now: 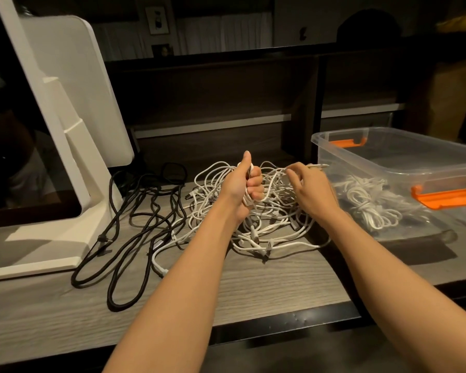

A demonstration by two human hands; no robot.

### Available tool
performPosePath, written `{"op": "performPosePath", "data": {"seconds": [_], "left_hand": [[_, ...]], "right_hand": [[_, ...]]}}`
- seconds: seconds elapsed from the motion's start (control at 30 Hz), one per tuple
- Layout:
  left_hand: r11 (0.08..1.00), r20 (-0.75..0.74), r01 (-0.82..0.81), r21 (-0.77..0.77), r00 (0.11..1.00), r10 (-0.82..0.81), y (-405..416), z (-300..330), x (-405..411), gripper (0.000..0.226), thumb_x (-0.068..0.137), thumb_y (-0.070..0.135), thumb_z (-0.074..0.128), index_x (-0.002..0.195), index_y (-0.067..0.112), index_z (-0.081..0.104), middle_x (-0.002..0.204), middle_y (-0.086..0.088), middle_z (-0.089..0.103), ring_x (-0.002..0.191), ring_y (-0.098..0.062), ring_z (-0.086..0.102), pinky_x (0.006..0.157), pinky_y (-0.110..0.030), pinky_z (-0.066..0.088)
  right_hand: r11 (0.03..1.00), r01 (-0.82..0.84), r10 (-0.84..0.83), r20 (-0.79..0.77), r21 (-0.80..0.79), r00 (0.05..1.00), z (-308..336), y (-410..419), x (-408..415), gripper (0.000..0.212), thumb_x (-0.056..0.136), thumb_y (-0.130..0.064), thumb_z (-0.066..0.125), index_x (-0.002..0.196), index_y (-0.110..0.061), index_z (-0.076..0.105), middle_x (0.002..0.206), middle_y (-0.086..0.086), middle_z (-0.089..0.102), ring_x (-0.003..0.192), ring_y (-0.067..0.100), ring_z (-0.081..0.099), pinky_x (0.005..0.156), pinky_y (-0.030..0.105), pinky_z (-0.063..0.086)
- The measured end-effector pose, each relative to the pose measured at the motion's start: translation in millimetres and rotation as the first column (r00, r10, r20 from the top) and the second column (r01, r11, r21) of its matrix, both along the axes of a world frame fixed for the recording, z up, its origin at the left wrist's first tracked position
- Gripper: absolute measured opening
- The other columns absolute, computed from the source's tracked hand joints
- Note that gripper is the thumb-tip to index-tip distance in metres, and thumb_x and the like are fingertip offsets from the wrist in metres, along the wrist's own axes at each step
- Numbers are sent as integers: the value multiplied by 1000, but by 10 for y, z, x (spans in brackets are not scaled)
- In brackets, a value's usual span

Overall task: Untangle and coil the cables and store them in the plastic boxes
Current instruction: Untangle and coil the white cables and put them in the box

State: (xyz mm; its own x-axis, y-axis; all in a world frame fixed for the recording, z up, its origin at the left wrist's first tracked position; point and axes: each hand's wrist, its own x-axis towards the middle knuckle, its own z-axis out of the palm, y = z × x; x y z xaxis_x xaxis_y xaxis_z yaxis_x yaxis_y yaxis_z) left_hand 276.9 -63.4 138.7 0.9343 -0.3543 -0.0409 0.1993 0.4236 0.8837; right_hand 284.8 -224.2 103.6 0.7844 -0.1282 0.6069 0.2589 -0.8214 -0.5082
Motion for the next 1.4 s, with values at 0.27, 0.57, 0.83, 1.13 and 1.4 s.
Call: {"op": "performPosePath", "data": {"seconds": [0.27,0.57,0.83,1.13,1.4], "left_hand": [[984,-181,42,-171,981,-74,26,-34,47,60,92,63,40,55,16,41,49,5,35,36,-3,31,33,-11,27],[993,-199,61,97,979,-41,-23,-27,-2,63,92,68,34,62,14,46,62,-1,49,42,-5,39,35,-11,31],[817,101,2,577,992,-74,-127,-8,-105,56,98,62,20,98,20,56,68,-2,55,60,-10,51,50,-19,37],[821,75,288,493,926,-370,-22,4,-124,35,98,50,46,83,19,48,54,10,39,41,-2,29,44,-15,24],[888,277,-299,349,938,207,-104,-68,-17,41,102,44,39,96,14,65,61,4,40,46,-6,33,44,-18,31]], "right_hand": [[980,-194,198,-110,44,974,21,-32,-11,23,95,-26,56,118,-24,59,84,-5,57,72,9,53,68,26,43],[940,-290,276,99,181,956,104,106,-137,6,93,-24,60,96,-19,57,65,2,61,54,11,57,50,23,47],[969,-209,193,126,129,973,66,158,-103,9,92,-24,61,101,-21,65,80,-5,64,72,9,61,65,26,50],[983,-97,93,38,157,995,46,69,-44,19,94,-13,54,107,-15,67,91,-1,66,78,6,59,67,16,42],[995,0,1,-8,104,1000,36,102,-51,24,97,-29,52,116,-21,64,97,0,70,84,17,65,78,38,53]]}}
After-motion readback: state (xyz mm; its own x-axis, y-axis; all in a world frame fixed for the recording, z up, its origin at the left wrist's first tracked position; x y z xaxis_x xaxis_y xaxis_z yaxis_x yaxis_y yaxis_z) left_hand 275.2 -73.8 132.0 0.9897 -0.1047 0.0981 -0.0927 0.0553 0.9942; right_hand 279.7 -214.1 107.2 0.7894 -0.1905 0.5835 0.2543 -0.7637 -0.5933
